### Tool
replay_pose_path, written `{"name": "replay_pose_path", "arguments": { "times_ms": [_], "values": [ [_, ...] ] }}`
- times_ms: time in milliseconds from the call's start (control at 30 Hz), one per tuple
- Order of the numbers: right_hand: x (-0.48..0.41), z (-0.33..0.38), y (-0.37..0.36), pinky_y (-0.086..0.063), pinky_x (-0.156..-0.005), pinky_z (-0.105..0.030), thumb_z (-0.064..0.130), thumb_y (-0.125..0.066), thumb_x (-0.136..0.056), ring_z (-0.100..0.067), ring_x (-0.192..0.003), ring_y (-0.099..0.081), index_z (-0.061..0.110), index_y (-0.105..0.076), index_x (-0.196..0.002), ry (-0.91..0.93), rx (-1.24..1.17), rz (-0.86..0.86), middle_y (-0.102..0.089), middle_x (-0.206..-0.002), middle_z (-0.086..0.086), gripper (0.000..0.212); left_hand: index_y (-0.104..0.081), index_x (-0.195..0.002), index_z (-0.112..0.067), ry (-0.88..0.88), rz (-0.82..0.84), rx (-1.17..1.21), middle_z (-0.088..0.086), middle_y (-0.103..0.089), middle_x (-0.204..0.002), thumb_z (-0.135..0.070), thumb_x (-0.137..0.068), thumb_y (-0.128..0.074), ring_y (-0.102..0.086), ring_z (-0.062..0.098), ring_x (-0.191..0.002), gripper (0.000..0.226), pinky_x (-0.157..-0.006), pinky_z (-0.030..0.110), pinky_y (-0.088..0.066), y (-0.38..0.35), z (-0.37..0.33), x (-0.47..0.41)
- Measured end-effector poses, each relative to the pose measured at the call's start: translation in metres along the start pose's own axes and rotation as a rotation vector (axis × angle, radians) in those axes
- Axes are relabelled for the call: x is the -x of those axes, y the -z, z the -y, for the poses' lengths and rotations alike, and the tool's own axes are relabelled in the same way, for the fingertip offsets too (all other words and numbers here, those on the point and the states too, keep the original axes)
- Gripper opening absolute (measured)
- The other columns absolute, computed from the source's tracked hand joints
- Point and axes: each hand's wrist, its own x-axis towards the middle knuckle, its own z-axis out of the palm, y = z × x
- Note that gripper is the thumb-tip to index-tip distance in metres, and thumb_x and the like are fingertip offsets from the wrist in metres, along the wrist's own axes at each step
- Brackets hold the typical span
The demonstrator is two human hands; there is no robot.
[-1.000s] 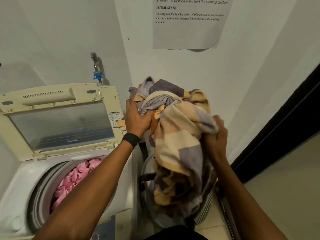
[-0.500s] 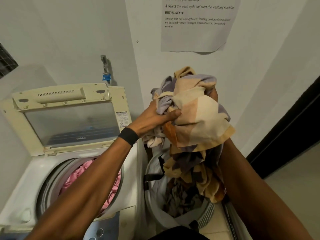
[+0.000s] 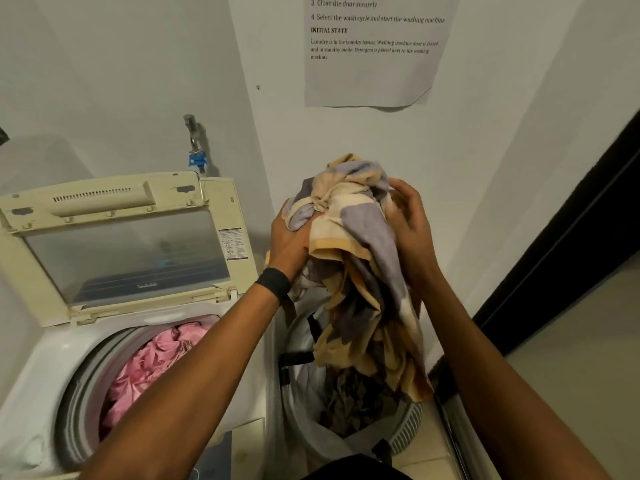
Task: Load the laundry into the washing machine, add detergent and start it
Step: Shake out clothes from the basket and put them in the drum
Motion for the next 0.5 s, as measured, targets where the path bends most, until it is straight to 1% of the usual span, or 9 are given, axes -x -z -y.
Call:
{"name": "replay_pose_path", "arguments": {
  "times_ms": [67, 133, 167, 200, 233, 267, 333, 400, 500],
  "values": [
    [0.035, -0.029, 0.013, -0.039, -0.115, -0.026, 0.074, -0.068, -0.078, 0.003, -0.147, -0.032, 0.034, -0.016, -0.160, -0.075, 0.102, 0.164, -0.032, -0.156, 0.030, 0.105, -0.052, -0.145, -0.001, -0.059, -0.035, 0.023, 0.012, -0.058, -0.144, -0.058, -0.063, -0.073, -0.057, 0.024, -0.131, 0.102, -0.116, 0.033, -0.042, 0.012, -0.004, -0.004],
    [0.072, -0.071, 0.018, -0.033, -0.122, -0.035, 0.077, -0.075, -0.071, 0.005, -0.148, -0.028, 0.044, 0.002, -0.161, -0.236, 0.296, 0.354, -0.022, -0.159, 0.037, 0.122, -0.056, -0.142, -0.004, -0.050, -0.065, 0.042, 0.014, -0.059, -0.145, -0.061, -0.063, -0.071, -0.057, 0.027, -0.134, 0.098, -0.120, 0.042, -0.039, 0.018, 0.001, -0.014],
    [0.087, -0.089, 0.019, -0.036, -0.121, -0.041, 0.074, -0.079, -0.070, -0.001, -0.146, -0.036, 0.046, -0.006, -0.160, -0.310, 0.401, 0.407, -0.031, -0.159, 0.029, 0.120, -0.055, -0.142, -0.005, -0.038, -0.068, 0.033, 0.012, -0.060, -0.144, -0.060, -0.065, -0.072, -0.057, 0.026, -0.133, 0.096, -0.120, 0.042, -0.039, 0.018, -0.004, -0.013],
    [0.096, -0.097, 0.018, -0.043, -0.115, -0.041, 0.067, -0.083, -0.071, -0.009, -0.139, -0.048, 0.043, -0.023, -0.158, -0.355, 0.468, 0.445, -0.047, -0.151, 0.020, 0.109, -0.054, -0.142, -0.007, -0.036, -0.045, 0.008, 0.009, -0.060, -0.142, -0.057, -0.068, -0.074, -0.058, 0.023, -0.131, 0.091, -0.120, 0.038, -0.039, 0.018, -0.009, -0.011],
    [0.098, -0.105, 0.018, -0.051, -0.105, -0.035, 0.056, -0.085, -0.077, -0.014, -0.129, -0.059, 0.035, -0.044, -0.150, -0.361, 0.464, 0.449, -0.062, -0.136, 0.014, 0.087, -0.052, -0.142, -0.009, -0.030, -0.040, -0.026, 0.005, -0.060, -0.140, -0.050, -0.073, -0.077, -0.058, 0.019, -0.128, 0.084, -0.118, 0.033, -0.039, 0.018, -0.010, -0.009],
    [0.095, -0.103, 0.021, -0.055, -0.094, -0.027, 0.044, -0.085, -0.082, -0.018, -0.117, -0.067, 0.026, -0.061, -0.135, -0.343, 0.475, 0.402, -0.071, -0.119, 0.010, 0.061, -0.048, -0.145, -0.010, -0.026, -0.037, -0.038, 0.004, -0.059, -0.138, -0.040, -0.078, -0.079, -0.056, 0.015, -0.125, 0.080, -0.115, 0.027, -0.039, 0.017, -0.010, -0.007],
    [0.079, -0.080, 0.028, -0.054, -0.074, -0.021, 0.033, -0.085, -0.081, -0.011, -0.096, -0.073, 0.021, -0.075, -0.105, -0.304, 0.433, 0.220, -0.076, -0.091, 0.011, 0.028, -0.046, -0.146, -0.010, -0.028, -0.062, -0.055, -0.001, -0.056, -0.135, -0.033, -0.081, -0.074, -0.053, 0.010, -0.122, 0.074, -0.111, 0.020, -0.039, 0.021, -0.007, -0.008],
    [0.058, -0.043, 0.038, -0.055, -0.069, -0.023, 0.044, -0.078, -0.074, 0.003, -0.082, -0.070, 0.023, -0.075, -0.095, -0.226, 0.305, 0.003, -0.075, -0.082, 0.013, 0.030, -0.050, -0.143, -0.013, -0.017, -0.087, -0.088, -0.008, -0.051, -0.133, -0.040, -0.076, -0.063, -0.048, 0.005, -0.120, 0.073, -0.103, 0.012, -0.038, 0.025, -0.006, -0.006],
    [0.025, 0.004, 0.039, -0.054, -0.076, -0.019, 0.038, -0.073, -0.077, 0.007, -0.088, -0.066, 0.016, -0.064, -0.114, -0.026, 0.101, -0.302, -0.071, -0.100, 0.010, 0.044, -0.053, -0.134, -0.023, -0.045, -0.072, -0.173, -0.003, -0.058, -0.133, -0.056, -0.067, -0.064, -0.054, 0.008, -0.120, 0.075, -0.102, 0.020, -0.041, 0.028, 0.001, 0.000]
  ]
}}
